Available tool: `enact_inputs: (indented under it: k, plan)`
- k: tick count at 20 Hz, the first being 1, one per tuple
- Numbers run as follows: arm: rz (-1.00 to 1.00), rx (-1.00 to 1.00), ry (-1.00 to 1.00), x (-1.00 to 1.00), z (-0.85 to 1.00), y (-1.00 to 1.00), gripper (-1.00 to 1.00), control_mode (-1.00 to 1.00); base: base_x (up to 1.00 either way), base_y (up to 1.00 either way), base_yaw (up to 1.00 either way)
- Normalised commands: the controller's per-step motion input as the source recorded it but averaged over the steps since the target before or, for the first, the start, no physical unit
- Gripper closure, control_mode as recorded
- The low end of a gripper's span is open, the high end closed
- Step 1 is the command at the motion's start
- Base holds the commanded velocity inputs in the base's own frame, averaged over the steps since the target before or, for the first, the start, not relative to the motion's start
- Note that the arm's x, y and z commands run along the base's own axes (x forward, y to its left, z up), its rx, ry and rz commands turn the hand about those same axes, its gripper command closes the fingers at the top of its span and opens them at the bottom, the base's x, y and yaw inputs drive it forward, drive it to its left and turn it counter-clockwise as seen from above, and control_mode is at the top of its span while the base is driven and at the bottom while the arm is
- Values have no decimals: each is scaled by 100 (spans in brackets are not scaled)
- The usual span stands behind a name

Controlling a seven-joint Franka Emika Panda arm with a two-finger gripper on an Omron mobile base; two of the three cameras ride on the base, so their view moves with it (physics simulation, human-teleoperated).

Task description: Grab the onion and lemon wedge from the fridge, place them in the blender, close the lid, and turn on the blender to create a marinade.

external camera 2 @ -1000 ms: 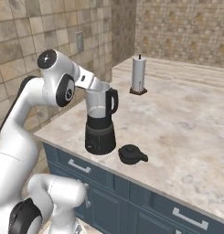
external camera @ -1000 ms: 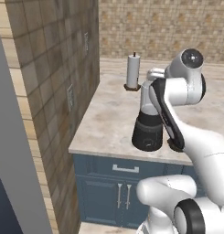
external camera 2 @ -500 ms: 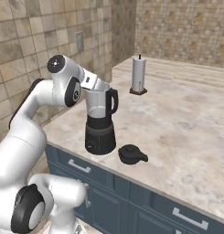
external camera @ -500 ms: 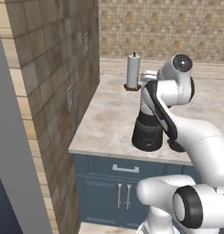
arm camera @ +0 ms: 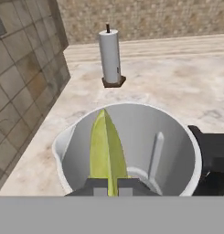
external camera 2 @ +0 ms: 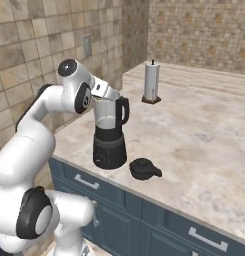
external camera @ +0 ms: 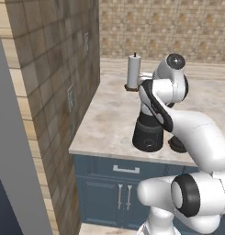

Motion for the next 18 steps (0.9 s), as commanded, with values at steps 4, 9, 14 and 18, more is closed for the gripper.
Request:
enact_inputs:
  k: [4,9,14,18]
  plan:
    - [0,0,11,20,-17,-3,100,-100,0,0,0]
    - [0,0,1,36,-4,0,100,-100,0,0,0]
    - [-1,0,1,25,-4,-2,-100,-100,0,0,0]
    - [-10,0,5,-6,0,-28,-100,-100,0,0,0]
